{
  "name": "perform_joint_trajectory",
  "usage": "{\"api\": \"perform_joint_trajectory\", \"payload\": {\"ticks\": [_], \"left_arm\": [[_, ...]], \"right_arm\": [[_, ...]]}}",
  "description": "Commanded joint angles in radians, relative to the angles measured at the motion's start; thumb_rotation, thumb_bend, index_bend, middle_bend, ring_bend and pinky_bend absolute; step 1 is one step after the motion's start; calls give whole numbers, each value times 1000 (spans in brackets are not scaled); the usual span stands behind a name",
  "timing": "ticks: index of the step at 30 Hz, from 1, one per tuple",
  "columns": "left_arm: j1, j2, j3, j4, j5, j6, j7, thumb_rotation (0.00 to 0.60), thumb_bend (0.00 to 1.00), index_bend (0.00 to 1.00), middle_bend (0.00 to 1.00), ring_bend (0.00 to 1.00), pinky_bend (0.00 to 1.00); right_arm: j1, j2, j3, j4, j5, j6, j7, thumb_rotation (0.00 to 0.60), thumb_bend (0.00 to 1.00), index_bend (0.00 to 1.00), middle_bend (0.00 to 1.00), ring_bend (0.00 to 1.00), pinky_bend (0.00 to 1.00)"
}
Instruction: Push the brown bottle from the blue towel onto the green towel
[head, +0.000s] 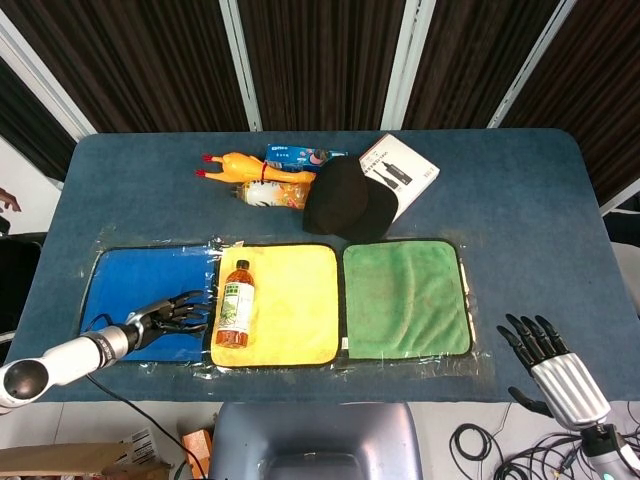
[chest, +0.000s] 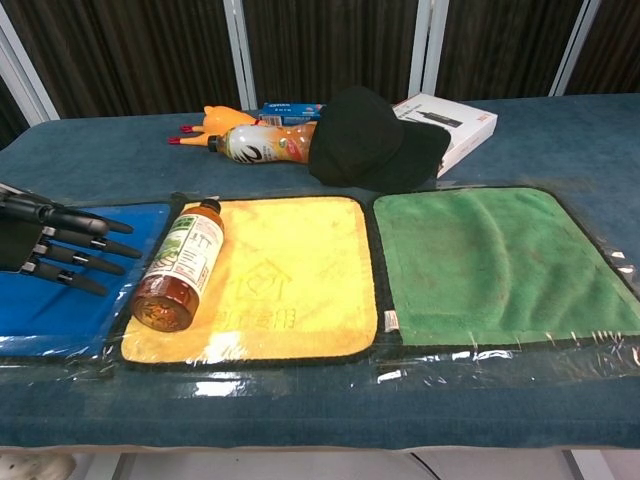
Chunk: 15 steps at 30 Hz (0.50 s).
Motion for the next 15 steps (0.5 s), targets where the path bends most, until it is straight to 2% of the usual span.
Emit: {"api": "perform_joint_trajectory", "payload": {"ticks": [1,7,15], "left_arm": [[-21,-8,16,-3,-5,6,-7,600,237,0,152,112,342],[-67,-26,44,-13,-15,11,-22,600,236,0,142,110,342],[-110,-40,55,-44,-25,37,-32,600,237,0,141,110,342]], "right_arm": [[-1,1,1,1,2,2,4,600,140,0,0,0,0],[-2,5,3,1,4,7,16,600,139,0,0,0,0],[-1,5,4,4,9,3,19,600,140,0,0,0,0]]}}
